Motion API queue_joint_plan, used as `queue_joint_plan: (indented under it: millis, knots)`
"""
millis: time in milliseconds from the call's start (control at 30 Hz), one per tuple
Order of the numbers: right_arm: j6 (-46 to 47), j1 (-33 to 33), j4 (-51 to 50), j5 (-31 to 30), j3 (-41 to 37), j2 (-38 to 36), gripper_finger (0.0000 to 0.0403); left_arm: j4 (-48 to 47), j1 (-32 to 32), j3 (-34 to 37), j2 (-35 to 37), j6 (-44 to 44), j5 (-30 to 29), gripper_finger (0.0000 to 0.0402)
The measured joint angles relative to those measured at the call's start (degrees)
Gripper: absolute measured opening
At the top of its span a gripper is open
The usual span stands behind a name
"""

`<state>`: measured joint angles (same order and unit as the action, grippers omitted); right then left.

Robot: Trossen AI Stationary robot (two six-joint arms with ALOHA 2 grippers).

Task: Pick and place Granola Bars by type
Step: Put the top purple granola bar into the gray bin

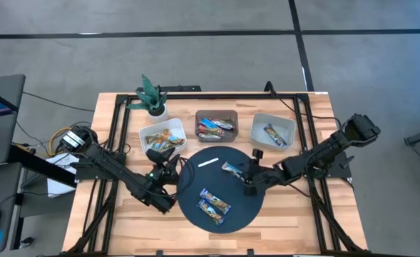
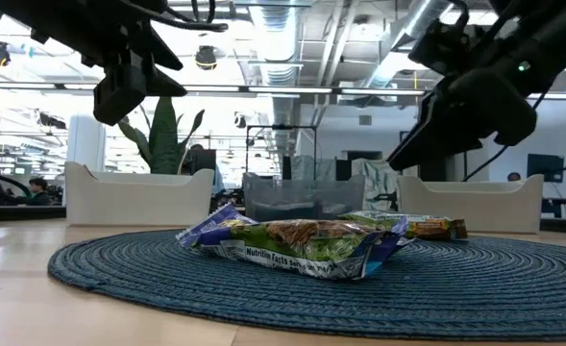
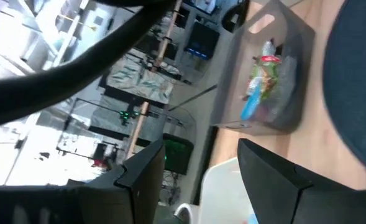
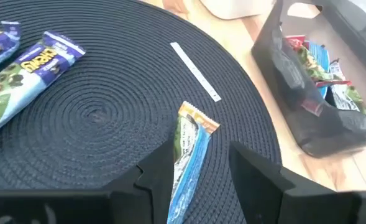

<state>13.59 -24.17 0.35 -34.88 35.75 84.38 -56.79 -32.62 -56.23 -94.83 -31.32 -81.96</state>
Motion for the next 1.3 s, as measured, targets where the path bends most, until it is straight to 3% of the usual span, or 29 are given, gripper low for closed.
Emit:
queue_joint_plan:
  millis: [133, 267, 367, 467, 600, 667, 800, 900, 1033, 1300]
  knots:
    - [-0.01, -1.42, -0.95, -1.15, 0.0, 0.0, 0.0142, 7.08, 0.4, -0.02, 0.0, 7.1, 5.0, 0.0198]
    - [-0.01, -1.74, -1.37, -1.22, 0.0, 0.0, 0.0141, 21.17, 2.26, -0.02, 0.0, 20.79, 16.58, 0.0198]
    - [-0.01, -1.72, -1.75, -1.24, 0.0, 0.0, 0.0142, 35.98, 4.46, -0.01, 0.0, 34.42, 29.83, 0.0198]
    - [0.47, -1.74, -2.65, -1.24, 0.0, 0.0, 0.0141, 47.2, 6.42, 0.13, 0.0, 45.15, 46.88, 0.0194]
    - [2.02, -1.74, -3.54, -1.22, -0.72, 0.0, 0.0137, 54.0, 8.78, 0.2, 0.0, 51.96, 68.6, 0.0185]
    - [3.04, -1.74, -3.29, -1.14, -1.31, 0.02, 0.0136, 54.83, 10.04, 0.2, 0.0, 53.09, 74.57, 0.0181]
    - [2.91, -1.72, 6.16, 0.87, -3.03, 0.04, 0.0138, 53.66, 11.94, 0.22, 0.0, 51.63, 77.36, 0.0175]
    - [-1.42, -1.72, 19.19, 10.53, -5.01, 0.68, 0.0142, 50.28, 12.76, 0.24, 0.0, 49.53, 78.94, 0.0174]
    - [-6.22, -1.72, 29.5, 21.03, -5.22, 4.96, 0.0146, 46.07, 13.19, 0.25, 0.0, 46.33, 79.37, 0.0174]
    - [-10.73, -0.18, 35.17, 28.73, 0.62, 17.99, 0.0153, 43.52, 14.1, 0.28, 0.0, 44.67, 79.15, 0.0174]
